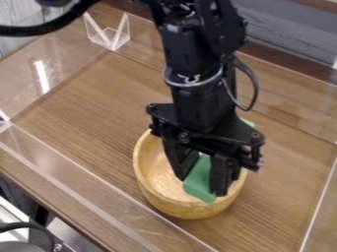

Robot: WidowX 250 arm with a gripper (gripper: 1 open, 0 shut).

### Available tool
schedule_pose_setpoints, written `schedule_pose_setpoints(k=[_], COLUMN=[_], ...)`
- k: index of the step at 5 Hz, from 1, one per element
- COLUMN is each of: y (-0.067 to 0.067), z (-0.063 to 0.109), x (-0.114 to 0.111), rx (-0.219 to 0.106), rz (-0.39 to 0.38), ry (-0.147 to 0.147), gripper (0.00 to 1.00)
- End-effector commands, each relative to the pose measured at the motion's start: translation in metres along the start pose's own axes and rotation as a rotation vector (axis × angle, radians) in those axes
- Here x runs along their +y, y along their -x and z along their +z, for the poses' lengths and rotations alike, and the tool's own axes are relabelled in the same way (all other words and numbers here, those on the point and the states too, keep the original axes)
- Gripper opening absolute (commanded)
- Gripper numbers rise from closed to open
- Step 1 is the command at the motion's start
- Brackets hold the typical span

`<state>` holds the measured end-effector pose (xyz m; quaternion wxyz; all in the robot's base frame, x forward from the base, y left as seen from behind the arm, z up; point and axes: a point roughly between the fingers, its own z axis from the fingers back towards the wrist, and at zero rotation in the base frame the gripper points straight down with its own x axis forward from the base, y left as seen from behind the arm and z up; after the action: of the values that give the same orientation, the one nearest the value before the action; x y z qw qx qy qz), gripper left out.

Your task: Put the green block in the brown bowl

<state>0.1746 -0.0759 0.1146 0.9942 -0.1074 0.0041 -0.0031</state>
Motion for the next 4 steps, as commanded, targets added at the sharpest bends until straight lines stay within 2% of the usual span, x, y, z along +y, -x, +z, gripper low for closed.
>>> schedule_pose_setpoints(k=[1,4], y=[-0.0032,-0.0040], z=[0.0071,0.0057], x=[-0.0001,0.0028], rx=[-0.033,-0.031], rz=[0.002,0.009], ry=[0.011,0.019], gripper=[0.00,0.00])
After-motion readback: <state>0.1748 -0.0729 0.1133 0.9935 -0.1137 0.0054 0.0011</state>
